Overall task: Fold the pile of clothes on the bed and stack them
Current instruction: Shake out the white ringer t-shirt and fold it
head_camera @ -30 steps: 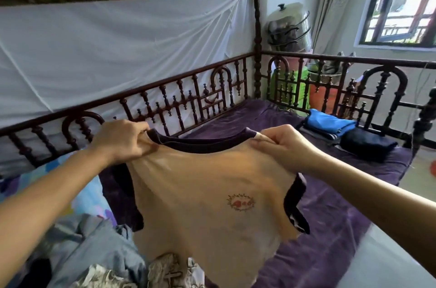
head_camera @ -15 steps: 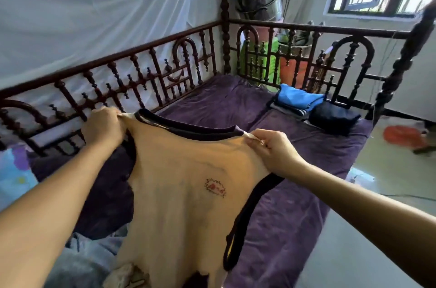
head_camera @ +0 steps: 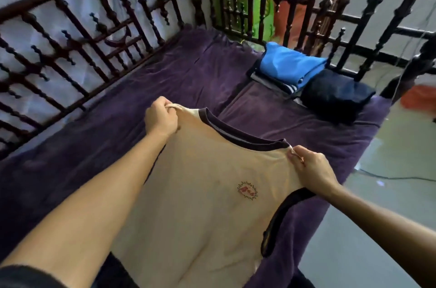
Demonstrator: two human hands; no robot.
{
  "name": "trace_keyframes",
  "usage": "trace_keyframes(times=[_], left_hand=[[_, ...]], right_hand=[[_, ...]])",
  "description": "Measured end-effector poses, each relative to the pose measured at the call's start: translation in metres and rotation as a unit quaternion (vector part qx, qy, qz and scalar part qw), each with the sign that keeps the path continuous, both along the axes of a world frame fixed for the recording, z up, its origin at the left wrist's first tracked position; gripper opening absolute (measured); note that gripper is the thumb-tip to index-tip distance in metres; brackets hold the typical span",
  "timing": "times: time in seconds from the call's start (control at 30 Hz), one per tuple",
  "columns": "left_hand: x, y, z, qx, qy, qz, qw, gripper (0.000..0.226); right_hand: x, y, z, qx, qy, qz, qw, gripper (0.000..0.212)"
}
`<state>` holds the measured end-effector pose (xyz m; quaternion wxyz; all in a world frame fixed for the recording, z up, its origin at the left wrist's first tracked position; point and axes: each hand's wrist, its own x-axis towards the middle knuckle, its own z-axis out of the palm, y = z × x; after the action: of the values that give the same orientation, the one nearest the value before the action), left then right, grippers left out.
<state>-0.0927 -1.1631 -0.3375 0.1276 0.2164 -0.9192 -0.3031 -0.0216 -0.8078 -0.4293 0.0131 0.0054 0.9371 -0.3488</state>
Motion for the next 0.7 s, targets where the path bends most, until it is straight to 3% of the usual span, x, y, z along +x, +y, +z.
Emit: trace_keyframes(times=[0.27,0.37,0.5,0.7], left_hand=[[-0.139,0.13,-0.105,0.108,-0.095,-0.073,0.987,0.022],[-0.157,0.147,-0.139,0.217,-0.13,-0.125,0.959,0.047],[-0.126,0.105,-0.178,0.238,-0.178,-0.069,0.952,0.056],[-0.012,0.003,-0.226,0.155,-0.331,0.069,0.928,0.038]], right_hand=[[-0.128,0.111,-0.104,0.1,-0.083,-0.066,0.989,0.026],[-0.158,0.133,-0.138,0.15,-0.154,-0.052,0.975,0.025],[-0.183,0.124,-0.164,0.224,-0.255,0.018,0.94,0.037],[-0.228,0.017,-0.171,0.254,-0.225,0.186,0.922,0.035]])
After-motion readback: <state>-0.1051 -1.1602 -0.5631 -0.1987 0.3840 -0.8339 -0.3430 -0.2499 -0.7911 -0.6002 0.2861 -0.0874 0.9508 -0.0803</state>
